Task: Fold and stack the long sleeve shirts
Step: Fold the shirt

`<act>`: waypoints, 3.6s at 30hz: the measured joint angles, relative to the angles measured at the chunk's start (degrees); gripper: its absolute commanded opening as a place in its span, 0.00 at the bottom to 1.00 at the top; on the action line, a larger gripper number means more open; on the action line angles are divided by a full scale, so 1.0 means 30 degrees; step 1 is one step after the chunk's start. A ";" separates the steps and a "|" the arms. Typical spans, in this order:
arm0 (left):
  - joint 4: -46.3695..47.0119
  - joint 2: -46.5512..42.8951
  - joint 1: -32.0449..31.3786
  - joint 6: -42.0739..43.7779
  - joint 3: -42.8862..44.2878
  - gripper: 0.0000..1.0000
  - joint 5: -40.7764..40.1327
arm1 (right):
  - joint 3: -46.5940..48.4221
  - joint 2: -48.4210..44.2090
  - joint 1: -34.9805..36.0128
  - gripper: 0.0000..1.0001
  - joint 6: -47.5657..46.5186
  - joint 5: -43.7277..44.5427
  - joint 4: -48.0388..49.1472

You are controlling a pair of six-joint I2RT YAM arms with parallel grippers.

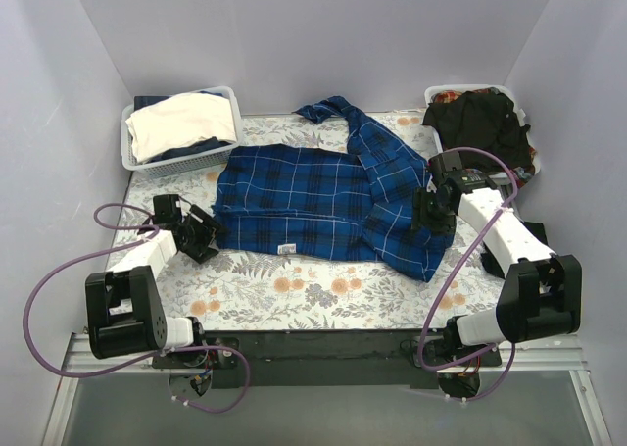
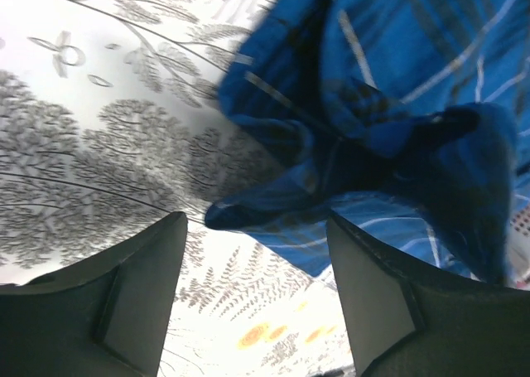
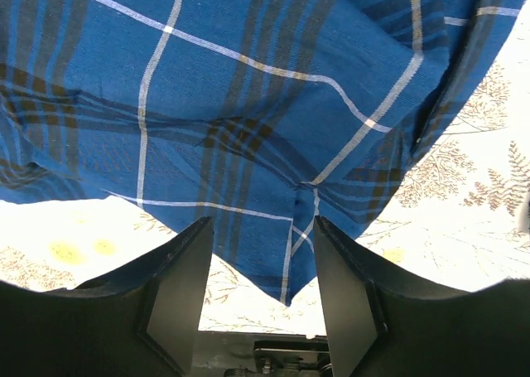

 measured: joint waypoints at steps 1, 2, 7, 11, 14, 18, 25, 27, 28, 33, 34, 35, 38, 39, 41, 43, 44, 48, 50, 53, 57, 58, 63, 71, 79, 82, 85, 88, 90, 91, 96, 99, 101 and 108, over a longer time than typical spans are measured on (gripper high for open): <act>-0.0007 0.0036 0.0000 -0.0007 -0.0051 0.59 -0.0226 | 0.0000 0.0007 0.0000 0.60 0.0000 -0.0117 0.0007; -0.0007 0.0051 0.0000 -0.0015 -0.0080 0.56 -0.0444 | 0.0000 0.0007 0.0000 0.60 -0.0007 -0.0182 0.0015; 0.0051 0.0124 -0.0117 0.0015 -0.0087 0.37 -0.1530 | -0.0291 0.0036 0.0000 0.59 0.0029 -0.0780 0.0372; 0.0219 0.0612 -0.0313 0.0073 -0.0102 0.23 -0.2018 | -0.0940 0.0328 0.0000 0.59 0.0109 -0.1246 0.0685; 0.0576 0.1035 -0.0583 0.0087 -0.0240 0.12 -0.2135 | -0.1217 0.0488 0.0000 0.59 0.0197 -0.1457 0.0838; 0.1384 0.1537 -0.1129 0.0000 -0.0321 0.00 -0.2142 | -0.1319 0.0583 0.0000 0.59 0.0233 -0.1574 0.1056; 0.0852 0.1100 -0.1552 0.0095 -0.0321 0.00 -0.2506 | -0.2674 0.1020 0.0000 0.57 0.0357 -0.1749 0.1486; -0.0816 -0.0058 -0.1581 0.0189 -0.0328 0.00 -0.2849 | -0.3191 0.1173 0.0000 0.57 0.0415 -0.1851 0.1530; -0.1552 -0.0787 -0.1639 0.0146 -0.0328 0.00 -0.2987 | -0.3381 0.1209 0.0000 0.57 0.0437 -0.1880 0.1515; -0.6207 -0.4852 -0.1843 -0.0736 0.1792 0.00 -0.3614 | -0.4051 0.1224 0.0000 0.56 0.0685 -0.1916 0.1479; -0.6878 -0.5231 -0.1880 -0.1042 0.2521 0.00 -0.3796 | -0.4138 0.1224 0.0000 0.56 0.0721 -0.1931 0.1479; -0.7373 -0.5552 -0.1909 -0.1384 0.3053 0.00 -0.3963 | -0.4218 0.1224 0.0000 0.56 0.0772 -0.1945 0.1464; -0.8794 -0.6528 -0.1945 -0.2441 0.3344 0.00 -0.4422 | -0.4517 0.1290 0.0000 0.55 0.0882 -0.1923 0.1406; -0.9333 -0.6870 -0.1953 -0.2871 0.3177 0.00 -0.4561 | -0.4641 0.1341 -0.0007 0.54 0.0918 -0.1880 0.1413; -1.0171 -0.7694 -0.1967 -0.3650 0.2616 0.02 -0.4823 | -0.4954 0.1464 -0.0044 0.54 0.1049 -0.1821 0.1311; -1.1336 -0.8735 -0.1967 -0.4546 0.2025 0.31 -0.5064 | -0.5231 0.1457 -0.0153 0.54 0.1231 -0.1756 0.1166; -1.2014 -0.9326 -0.1982 -0.5042 0.1778 0.46 -0.5173 | -0.5319 0.1377 -0.0240 0.54 0.1297 -0.1749 0.1093; -1.3668 -1.0681 -0.1996 -0.5952 0.1661 0.63 -0.5523 | -0.5865 0.0772 -0.0692 0.54 0.1530 -0.1668 0.0947; -1.4149 -1.1103 -0.1996 -0.6091 0.1712 0.64 -0.5982 | -0.6076 0.0452 -0.0882 0.54 0.1617 -0.1362 0.0801; -1.4477 -1.1111 -0.1996 -0.5945 0.2244 0.63 -0.6666 | -0.6251 0.0175 -0.1151 0.54 0.1647 -0.0947 0.0444; -1.3180 -1.0535 -0.1996 -0.5122 0.2470 0.63 -0.6390 | -0.6251 -0.0007 -0.1290 0.54 0.1683 -0.0714 0.0131; -1.2786 -1.0185 -0.1996 -0.4983 0.2506 0.63 -0.6156 | -0.6244 -0.0022 -0.1290 0.54 0.1683 -0.0699 0.0044; -1.0768 -0.8655 -0.1996 -0.4583 0.2528 0.63 -0.4787 | -0.5719 -0.0036 -0.1290 0.53 0.1690 -0.0503 -0.0262; -0.8743 -0.6776 -0.2076 -0.3963 0.2798 0.57 -0.3169 | -0.4495 -0.0364 -0.1290 0.52 0.1668 0.0168 -0.0663; -0.7905 -0.5493 -0.2084 -0.3264 0.2871 0.00 -0.2222 | -0.3038 -0.0787 -0.1290 0.54 0.1392 0.0605 -0.1486; -0.7788 -0.5464 -0.2084 -0.2973 0.2659 0.00 -0.2098 | -0.2127 -0.1239 -0.1290 0.60 0.1107 0.0648 -0.1639; -0.7774 -0.5464 -0.2084 -0.2849 0.2215 0.00 -0.2033 | -0.1144 -0.1734 -0.1290 0.68 0.0721 0.0678 -0.1712; -0.8131 -0.5530 -0.2084 -0.2674 0.2025 0.00 -0.2113 | -0.0364 -0.1836 -0.1290 0.72 0.0495 0.0984 -0.1668; -0.8437 -0.5770 -0.2084 -0.2506 0.2025 0.00 -0.2310 | -0.0146 -0.1647 -0.1290 0.73 0.0408 0.1384 -0.1559; -0.8655 -0.5960 -0.2084 -0.2441 0.2025 0.00 -0.2419 | -0.0095 -0.1435 -0.1290 0.73 0.0408 0.1610 -0.1494; -0.9231 -0.6987 -0.2120 -0.2317 0.1734 0.00 -0.2688 | -0.0117 0.0175 -0.1304 0.72 0.0423 0.2346 -0.1144; -0.9588 -0.7257 -0.2120 -0.2317 0.1479 0.00 -0.2747 | -0.0270 0.0787 -0.1311 0.66 0.0488 0.2426 -0.0641; -0.9741 -0.7308 -0.2120 -0.2310 0.1443 0.00 -0.2769 | -0.0328 0.1078 -0.1319 0.53 0.0568 0.2419 -0.0270; -0.9996 -0.7380 -0.2120 -0.2208 0.1443 0.00 -0.2892 | -0.0364 0.1836 -0.1399 0.01 0.0750 0.1668 0.1005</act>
